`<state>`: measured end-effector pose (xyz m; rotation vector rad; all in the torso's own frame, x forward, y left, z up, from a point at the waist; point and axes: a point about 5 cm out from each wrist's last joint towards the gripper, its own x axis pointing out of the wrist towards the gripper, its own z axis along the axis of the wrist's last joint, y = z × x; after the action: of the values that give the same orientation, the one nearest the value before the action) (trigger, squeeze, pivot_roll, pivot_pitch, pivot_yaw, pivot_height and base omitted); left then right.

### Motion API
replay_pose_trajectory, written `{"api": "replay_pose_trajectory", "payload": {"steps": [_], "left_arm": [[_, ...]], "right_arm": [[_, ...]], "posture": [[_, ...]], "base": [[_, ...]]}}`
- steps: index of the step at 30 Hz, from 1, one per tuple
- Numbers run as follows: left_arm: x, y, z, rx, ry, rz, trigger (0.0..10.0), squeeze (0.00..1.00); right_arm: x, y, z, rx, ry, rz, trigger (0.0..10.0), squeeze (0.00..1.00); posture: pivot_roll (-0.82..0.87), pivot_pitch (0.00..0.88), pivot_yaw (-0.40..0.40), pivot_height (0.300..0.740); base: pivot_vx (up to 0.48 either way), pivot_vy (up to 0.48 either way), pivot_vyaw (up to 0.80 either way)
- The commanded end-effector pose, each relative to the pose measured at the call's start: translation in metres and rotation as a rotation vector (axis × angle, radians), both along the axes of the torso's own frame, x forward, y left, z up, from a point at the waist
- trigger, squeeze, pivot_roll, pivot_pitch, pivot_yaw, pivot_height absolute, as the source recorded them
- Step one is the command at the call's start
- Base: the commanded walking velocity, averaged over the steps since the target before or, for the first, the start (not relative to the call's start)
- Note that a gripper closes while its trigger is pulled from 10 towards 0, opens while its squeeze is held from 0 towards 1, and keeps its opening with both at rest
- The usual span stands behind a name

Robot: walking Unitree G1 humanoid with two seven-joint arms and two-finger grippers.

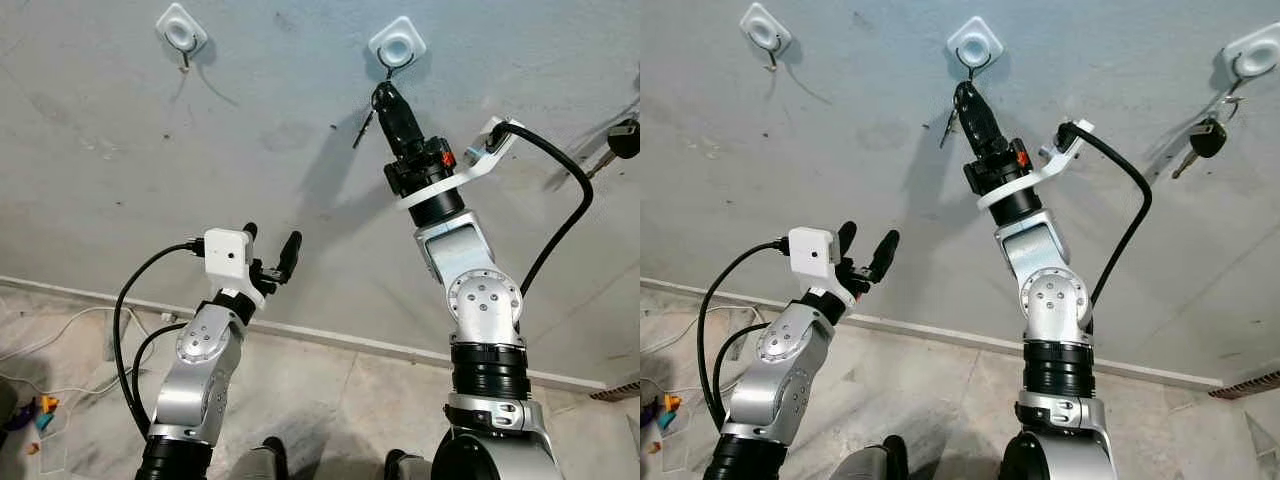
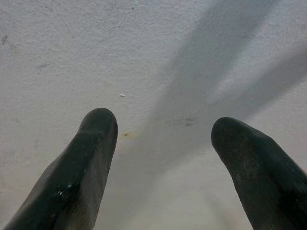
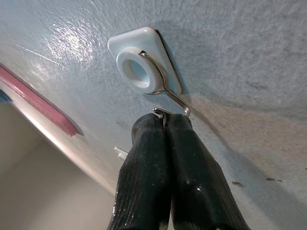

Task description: Hang keys on a hook

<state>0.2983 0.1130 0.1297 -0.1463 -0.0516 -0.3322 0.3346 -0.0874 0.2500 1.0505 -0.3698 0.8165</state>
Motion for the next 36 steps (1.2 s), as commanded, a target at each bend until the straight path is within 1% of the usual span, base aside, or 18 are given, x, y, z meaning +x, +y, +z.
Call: {"api": "replay_pose_trajectory", "payload": {"steps": [1,6,9,11,13,15,17,21,26,34,36], "left_arm": [[-0.002,0.003,0.000,0.008,0.004,-0.004,10.0,0.00],[-0.003,0.004,0.001,-0.006,0.003,-0.013,10.0,0.00],[-0.004,0.004,0.001,-0.015,0.005,-0.025,10.0,0.00],[-0.006,0.002,0.005,-0.032,0.000,-0.067,10.0,0.00],[-0.009,0.000,0.008,-0.022,-0.011,-0.101,10.0,0.00],[-0.011,-0.001,0.009,-0.006,-0.019,-0.125,10.0,0.00],[-0.011,-0.001,0.009,-0.005,-0.019,-0.126,10.0,0.00],[-0.016,-0.005,0.013,-0.019,-0.028,-0.174,10.0,0.00],[-0.019,-0.010,0.017,-0.019,-0.037,-0.211,10.0,0.00],[-0.020,-0.010,0.016,-0.015,-0.032,-0.213,10.0,0.00],[-0.021,-0.009,0.015,-0.013,-0.028,-0.211,10.0,0.00]], "right_arm": [[-0.008,0.007,0.015,-0.001,-0.089,0.033,10.0,0.00],[-0.016,0.000,0.008,-0.047,-0.093,0.013,10.0,0.00],[-0.020,-0.002,0.006,-0.057,-0.096,0.013,10.0,0.00],[-0.024,-0.005,0.006,-0.072,-0.104,0.011,10.0,0.00],[-0.027,-0.007,0.005,-0.079,-0.108,0.010,10.0,0.00],[-0.031,-0.009,0.006,-0.086,-0.119,0.013,10.0,0.00],[-0.031,-0.009,0.006,-0.089,-0.123,0.014,10.0,0.00],[-0.037,-0.009,0.008,-0.107,-0.148,0.033,10.0,0.00],[-0.036,-0.008,0.011,-0.108,-0.159,0.033,10.0,0.00],[-0.030,-0.002,0.019,-0.106,-0.186,0.047,10.0,0.00],[-0.026,-0.001,0.020,-0.098,-0.190,0.052,10.0,0.00]], "posture": [[0.02,0.210,0.115,0.740],[0.01,0.213,0.114,0.740],[0.01,0.214,0.113,0.740],[0.01,0.214,0.112,0.740],[0.01,0.214,0.112,0.740],[0.01,0.214,0.112,0.740],[0.01,0.215,0.113,0.740],[0.01,0.215,0.114,0.740],[0.01,0.216,0.115,0.740],[0.02,0.216,0.111,0.740],[0.03,0.218,0.110,0.740]], "base": [[0.000,0.000,0.00],[0.000,0.000,0.00],[0.000,0.000,0.00],[0.000,0.000,0.00],[0.000,0.000,0.00],[0.000,0.000,0.00],[0.000,0.000,0.00],[0.000,0.000,0.00],[0.000,0.000,0.00],[0.000,0.000,0.00],[0.000,0.000,0.00]]}}
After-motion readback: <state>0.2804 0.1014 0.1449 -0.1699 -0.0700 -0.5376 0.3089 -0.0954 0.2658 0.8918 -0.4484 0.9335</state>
